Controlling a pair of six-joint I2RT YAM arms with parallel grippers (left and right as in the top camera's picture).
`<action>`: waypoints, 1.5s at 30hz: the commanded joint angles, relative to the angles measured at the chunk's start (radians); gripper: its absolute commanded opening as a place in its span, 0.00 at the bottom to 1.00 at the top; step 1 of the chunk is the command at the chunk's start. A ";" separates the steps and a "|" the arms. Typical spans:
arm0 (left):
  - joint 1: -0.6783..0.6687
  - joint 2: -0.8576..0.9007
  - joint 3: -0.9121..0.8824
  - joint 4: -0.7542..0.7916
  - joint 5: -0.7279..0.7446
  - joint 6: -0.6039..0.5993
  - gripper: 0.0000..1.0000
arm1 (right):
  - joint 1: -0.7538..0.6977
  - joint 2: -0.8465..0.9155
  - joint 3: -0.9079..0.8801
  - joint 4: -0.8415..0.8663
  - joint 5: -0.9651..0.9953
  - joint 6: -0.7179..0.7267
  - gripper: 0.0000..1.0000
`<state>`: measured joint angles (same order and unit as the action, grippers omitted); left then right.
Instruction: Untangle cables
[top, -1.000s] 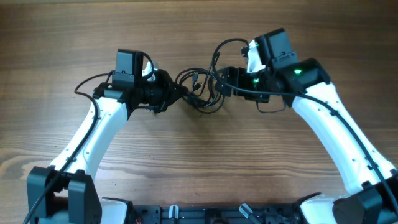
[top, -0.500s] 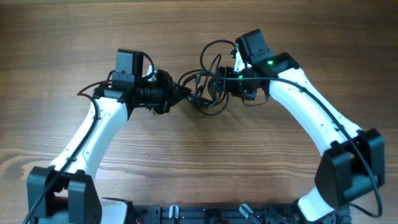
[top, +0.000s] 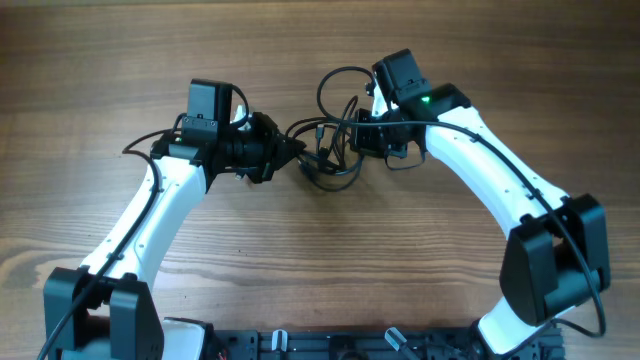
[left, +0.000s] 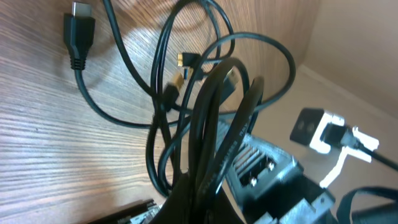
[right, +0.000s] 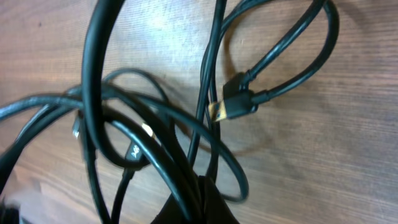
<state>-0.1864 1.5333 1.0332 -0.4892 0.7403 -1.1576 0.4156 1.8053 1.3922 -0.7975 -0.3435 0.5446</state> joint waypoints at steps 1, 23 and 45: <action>0.005 0.002 -0.005 0.004 -0.147 -0.004 0.04 | -0.005 -0.108 0.015 -0.040 -0.113 -0.137 0.04; 0.005 0.002 -0.005 -0.005 -0.348 -0.103 0.04 | -0.270 -0.375 0.016 -0.192 -1.078 -0.397 0.04; -0.018 -0.040 -0.005 -0.067 -0.242 0.571 0.04 | -0.380 -0.231 0.006 -0.153 0.178 -0.204 0.05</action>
<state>-0.2283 1.5192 1.0443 -0.5606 0.5816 -0.6247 0.0708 1.5200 1.3827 -0.9401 -0.3588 0.3576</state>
